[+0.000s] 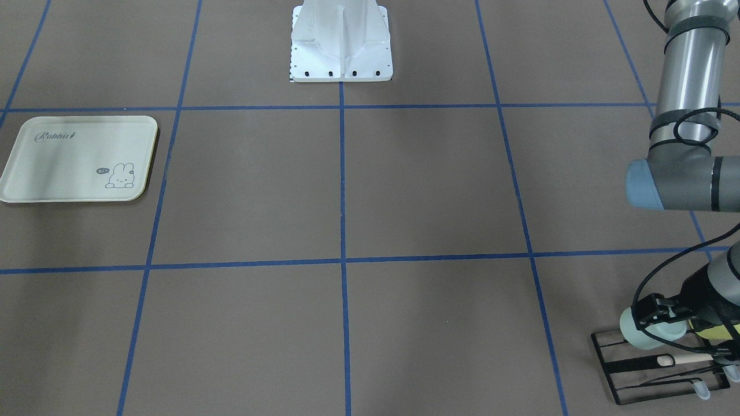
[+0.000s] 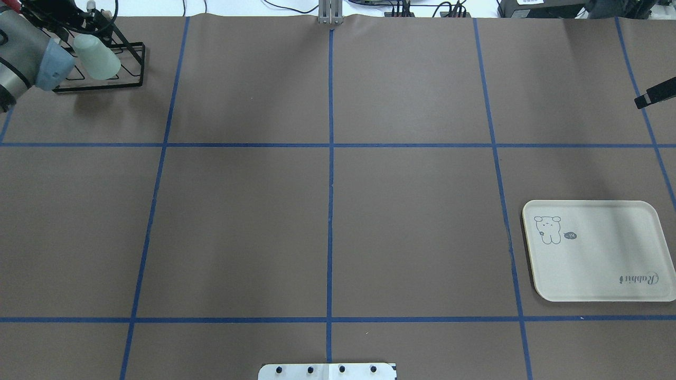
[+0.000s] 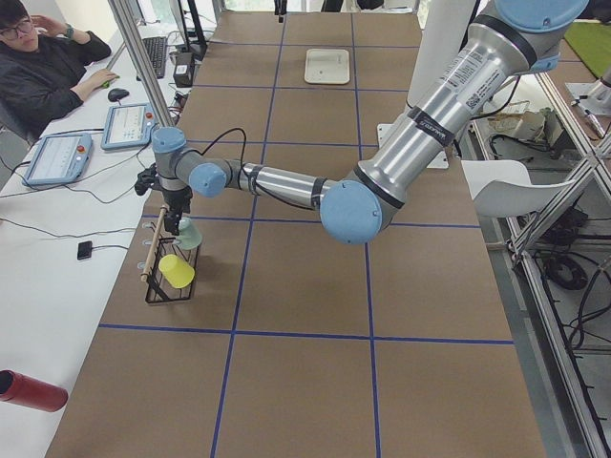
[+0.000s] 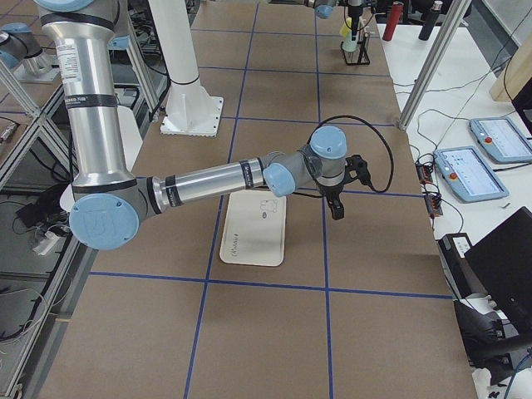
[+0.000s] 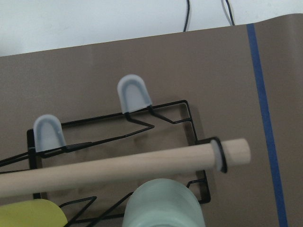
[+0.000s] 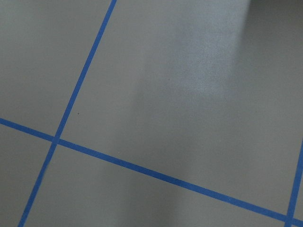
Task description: Left arm grabs green cup and hands to right arm on tray
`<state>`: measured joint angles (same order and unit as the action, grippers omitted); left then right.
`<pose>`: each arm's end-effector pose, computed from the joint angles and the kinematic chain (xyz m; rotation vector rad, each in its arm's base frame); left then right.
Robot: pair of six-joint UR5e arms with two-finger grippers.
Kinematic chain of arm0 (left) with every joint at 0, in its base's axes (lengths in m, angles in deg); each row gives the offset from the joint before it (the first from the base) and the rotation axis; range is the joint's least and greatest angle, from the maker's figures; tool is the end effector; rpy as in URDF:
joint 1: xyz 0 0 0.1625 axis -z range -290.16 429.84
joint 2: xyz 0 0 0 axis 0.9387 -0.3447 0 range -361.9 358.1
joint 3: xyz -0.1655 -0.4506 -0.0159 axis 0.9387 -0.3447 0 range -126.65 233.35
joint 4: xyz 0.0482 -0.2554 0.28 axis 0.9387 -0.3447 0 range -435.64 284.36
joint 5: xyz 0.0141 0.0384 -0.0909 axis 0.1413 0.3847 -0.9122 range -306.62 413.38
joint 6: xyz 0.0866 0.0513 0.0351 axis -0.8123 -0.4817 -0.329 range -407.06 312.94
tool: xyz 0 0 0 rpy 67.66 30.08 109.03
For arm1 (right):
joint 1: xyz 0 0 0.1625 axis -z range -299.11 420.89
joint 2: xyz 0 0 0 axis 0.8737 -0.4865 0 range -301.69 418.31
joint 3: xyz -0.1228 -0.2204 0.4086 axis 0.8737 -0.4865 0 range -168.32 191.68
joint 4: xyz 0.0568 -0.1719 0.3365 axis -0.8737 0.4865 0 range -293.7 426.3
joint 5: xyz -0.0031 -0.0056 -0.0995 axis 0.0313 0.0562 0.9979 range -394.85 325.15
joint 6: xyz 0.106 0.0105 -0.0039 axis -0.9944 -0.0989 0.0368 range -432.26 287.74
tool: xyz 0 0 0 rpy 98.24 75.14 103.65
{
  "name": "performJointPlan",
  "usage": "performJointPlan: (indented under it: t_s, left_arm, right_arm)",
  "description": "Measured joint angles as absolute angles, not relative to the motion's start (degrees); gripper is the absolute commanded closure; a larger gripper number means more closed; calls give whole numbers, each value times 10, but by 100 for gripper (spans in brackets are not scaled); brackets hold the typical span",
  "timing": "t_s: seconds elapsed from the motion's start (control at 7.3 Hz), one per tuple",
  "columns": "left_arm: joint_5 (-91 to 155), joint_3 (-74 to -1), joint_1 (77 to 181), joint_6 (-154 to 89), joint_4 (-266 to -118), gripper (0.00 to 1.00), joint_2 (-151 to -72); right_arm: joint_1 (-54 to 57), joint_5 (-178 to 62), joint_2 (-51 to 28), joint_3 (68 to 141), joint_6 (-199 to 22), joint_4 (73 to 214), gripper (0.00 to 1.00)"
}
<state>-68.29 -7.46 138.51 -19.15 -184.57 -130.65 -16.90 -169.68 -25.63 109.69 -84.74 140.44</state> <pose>0.2133 -0.7590 0.5099 0.2148 0.6933 0.0276 -0.0537 -0.5227 0.5687 0.3203 -0.8524 -0.1999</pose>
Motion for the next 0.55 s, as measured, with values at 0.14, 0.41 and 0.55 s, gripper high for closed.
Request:
performJointPlan:
  t_s: [0.14,0.41,0.55]
  left_arm:
    - [-683,-75,1382,-193,-1846,1,-1306]
    - [-683,-75,1379,-195,-1846,1,-1304]
    - [-683,-76,1379,-197,-1846,1,-1303]
  right_arm:
    - [-169,-1697,-256,1097,-847,1405,1]
    - [-168,-1697,-256,1097,-847,1405,1]
    - [-168,-1697,-256,1097,-847,1405,1]
